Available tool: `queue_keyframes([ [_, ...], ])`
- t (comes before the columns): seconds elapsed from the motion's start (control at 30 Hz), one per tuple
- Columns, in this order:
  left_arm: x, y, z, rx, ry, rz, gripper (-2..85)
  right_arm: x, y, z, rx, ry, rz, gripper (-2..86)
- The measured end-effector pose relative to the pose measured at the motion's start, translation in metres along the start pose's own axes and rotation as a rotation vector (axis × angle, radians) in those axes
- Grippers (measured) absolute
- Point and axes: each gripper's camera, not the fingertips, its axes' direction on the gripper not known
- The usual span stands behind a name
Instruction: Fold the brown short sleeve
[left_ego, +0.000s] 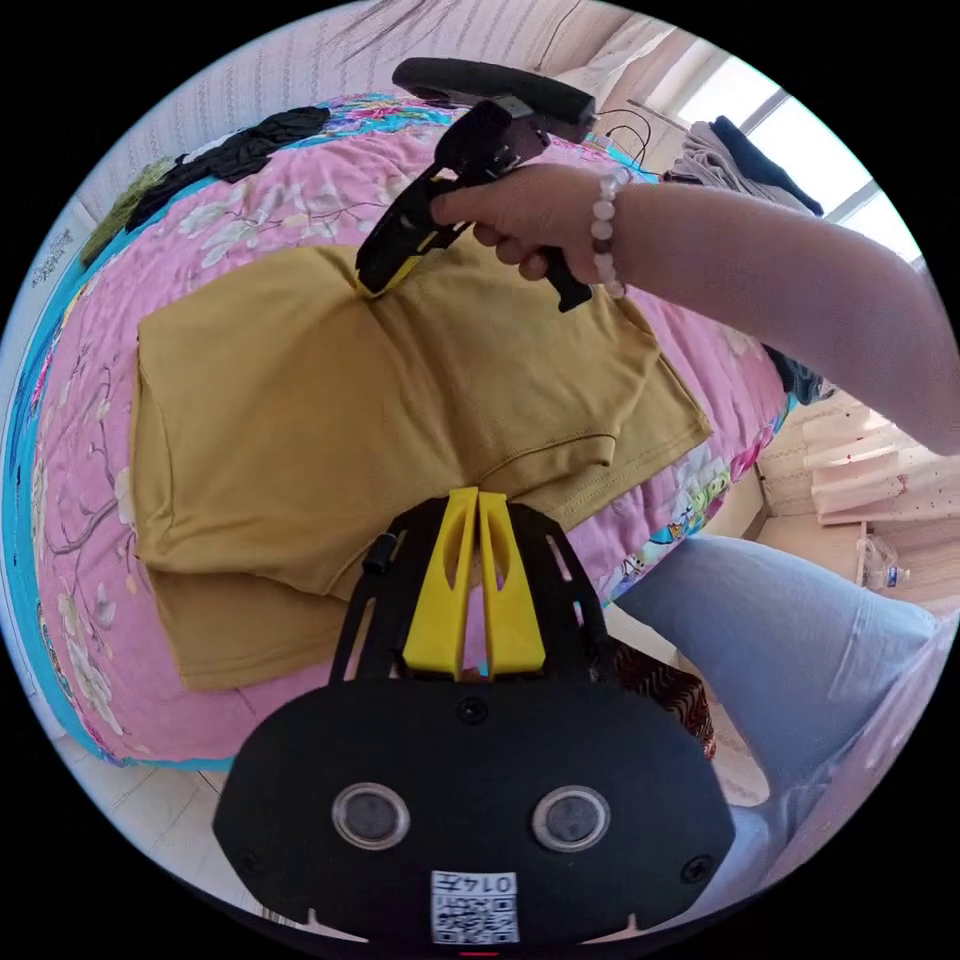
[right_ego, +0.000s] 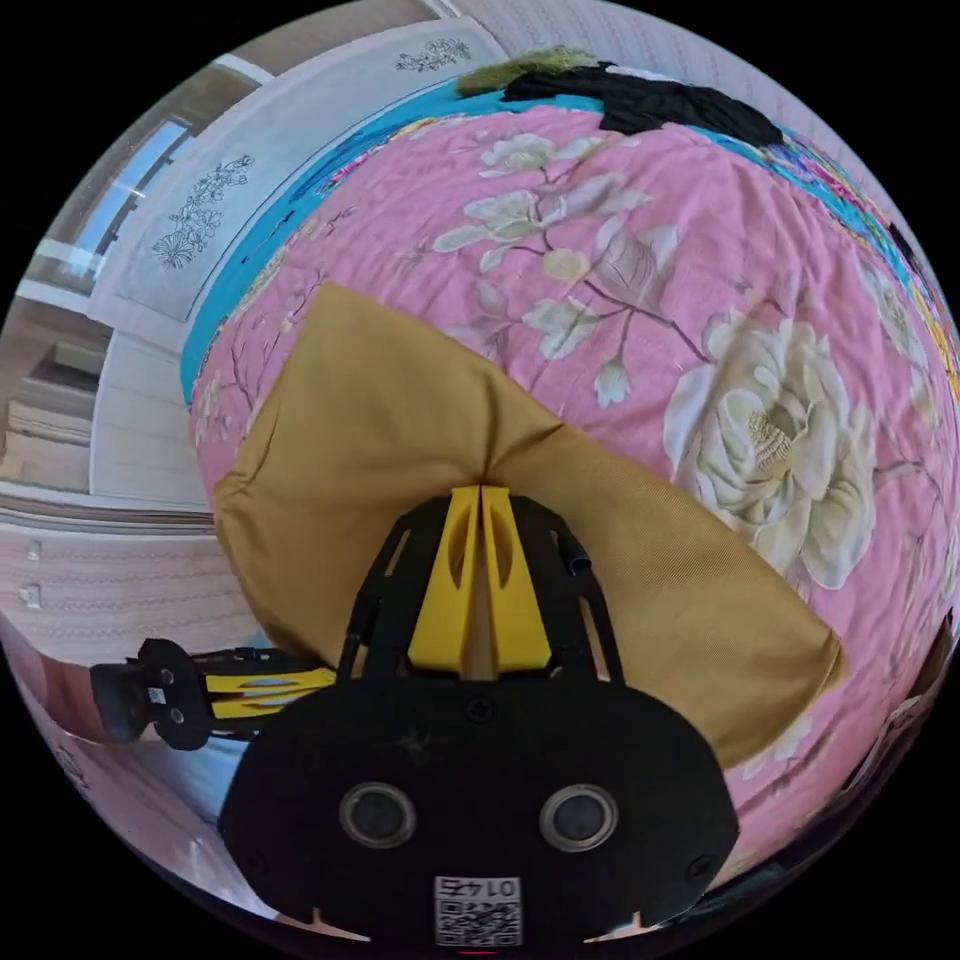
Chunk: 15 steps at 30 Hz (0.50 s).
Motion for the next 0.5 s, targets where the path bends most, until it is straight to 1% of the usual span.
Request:
queue_keyframes([
  [0.03, 0.003, 0.001, -0.006, 0.022, 0.011, 0.004, -1.0, 0.000, -0.004, -0.006, -0.050, -0.010, -0.003, -0.9],
  [0.07, 0.008, 0.003, -0.015, 0.070, 0.022, 0.007, -1.0, -0.002, -0.006, -0.009, -0.054, 0.007, -0.016, -0.9],
  [0.1, 0.012, 0.003, -0.018, 0.084, 0.025, 0.011, -1.0, -0.006, -0.009, -0.017, -0.014, 0.047, -0.035, -0.9],
  [0.13, 0.018, 0.003, -0.017, 0.082, 0.026, 0.021, -1.0, -0.007, -0.015, -0.022, 0.027, 0.075, -0.040, -0.8],
  [0.17, 0.023, 0.002, -0.005, 0.031, 0.018, 0.035, -0.9, -0.006, -0.019, -0.021, 0.030, 0.086, -0.037, -0.8],
  [0.2, 0.027, 0.005, 0.014, -0.039, 0.012, 0.044, -0.9, -0.002, -0.028, -0.011, -0.014, 0.111, -0.031, -0.8],
  [0.23, 0.029, 0.008, 0.017, -0.003, 0.009, 0.044, -0.9, 0.004, -0.034, 0.006, -0.082, 0.115, -0.036, -0.8],
  [0.27, 0.030, 0.014, 0.016, 0.038, 0.012, 0.043, -0.8, 0.007, -0.034, 0.009, -0.067, 0.104, -0.031, -0.8],
  [0.37, 0.040, 0.016, -0.002, 0.048, 0.009, 0.068, 0.0, 0.021, -0.018, -0.001, -0.002, 0.020, 0.004, -0.8],
  [0.43, 0.051, 0.020, -0.017, 0.105, -0.011, 0.111, 2.1, 0.031, 0.024, -0.029, 0.130, -0.029, 0.016, -0.6],
  [0.47, 0.058, 0.021, -0.024, 0.135, -0.016, 0.134, 4.8, 0.034, 0.039, -0.037, 0.166, -0.034, 0.026, -0.6],
  [0.5, 0.062, 0.020, -0.026, 0.149, -0.012, 0.147, 5.7, 0.041, 0.070, -0.051, 0.223, -0.042, 0.061, -0.3],
])
